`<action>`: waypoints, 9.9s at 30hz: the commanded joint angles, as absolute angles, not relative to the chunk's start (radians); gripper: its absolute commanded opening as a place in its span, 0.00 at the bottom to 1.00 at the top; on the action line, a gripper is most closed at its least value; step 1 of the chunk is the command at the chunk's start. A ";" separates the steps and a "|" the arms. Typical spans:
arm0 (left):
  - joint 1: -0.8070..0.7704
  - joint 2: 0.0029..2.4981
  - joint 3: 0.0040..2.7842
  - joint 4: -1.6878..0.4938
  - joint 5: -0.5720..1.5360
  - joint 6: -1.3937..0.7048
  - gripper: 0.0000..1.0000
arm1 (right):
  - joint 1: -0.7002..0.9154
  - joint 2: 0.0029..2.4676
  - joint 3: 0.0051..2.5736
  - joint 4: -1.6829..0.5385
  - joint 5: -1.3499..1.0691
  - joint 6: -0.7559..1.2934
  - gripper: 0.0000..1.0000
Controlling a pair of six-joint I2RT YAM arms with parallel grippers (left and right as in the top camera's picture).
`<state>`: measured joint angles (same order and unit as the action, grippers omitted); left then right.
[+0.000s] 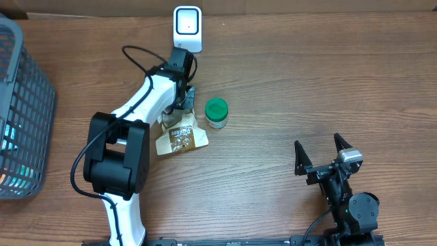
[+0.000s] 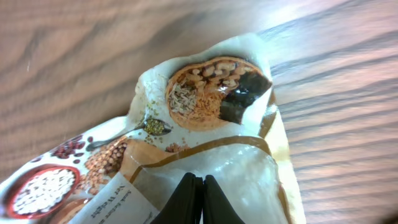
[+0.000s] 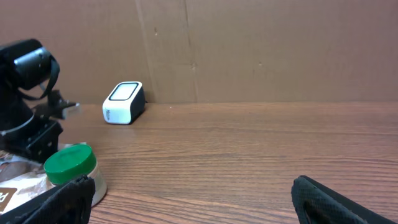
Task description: Scan the item barcode
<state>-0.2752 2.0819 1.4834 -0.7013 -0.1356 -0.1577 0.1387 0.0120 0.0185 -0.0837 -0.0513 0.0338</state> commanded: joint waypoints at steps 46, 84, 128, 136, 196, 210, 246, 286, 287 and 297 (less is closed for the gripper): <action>-0.275 2.102 1.487 -0.985 -0.163 -0.382 0.17 | 0.136 0.003 0.008 -0.080 -0.046 0.038 1.00; -0.275 2.031 2.129 -1.364 -0.137 -0.315 0.48 | 0.136 0.003 0.008 -0.080 -0.045 0.038 1.00; 0.666 1.656 1.952 -1.230 -0.045 -0.229 0.57 | 0.136 0.003 0.008 -0.080 -0.045 0.038 1.00; 0.654 1.664 1.853 -1.026 -0.037 -0.206 0.56 | 0.136 0.003 0.008 -0.080 -0.045 0.038 1.00; 0.754 2.274 1.846 -0.856 -0.257 -0.066 0.67 | 0.136 0.003 0.008 -0.080 -0.046 0.038 1.00; 0.754 2.326 1.848 -0.885 -0.234 -0.076 0.04 | 0.136 0.003 0.008 -0.080 -0.045 0.038 1.00; 0.333 1.435 1.843 -1.164 0.116 -0.237 0.04 | 0.136 0.003 0.008 -0.080 -0.045 0.038 1.00; -0.662 1.930 1.639 -0.826 -0.090 -0.472 0.04 | 0.136 0.003 0.008 -0.080 -0.046 0.038 1.00; -0.662 1.934 1.639 -0.815 -0.072 -0.472 0.04 | 0.136 0.003 0.008 -0.080 -0.045 0.038 1.00; -0.683 1.959 1.639 -0.787 -0.023 -0.399 0.04 | 0.136 0.003 0.008 -0.080 -0.045 0.038 1.00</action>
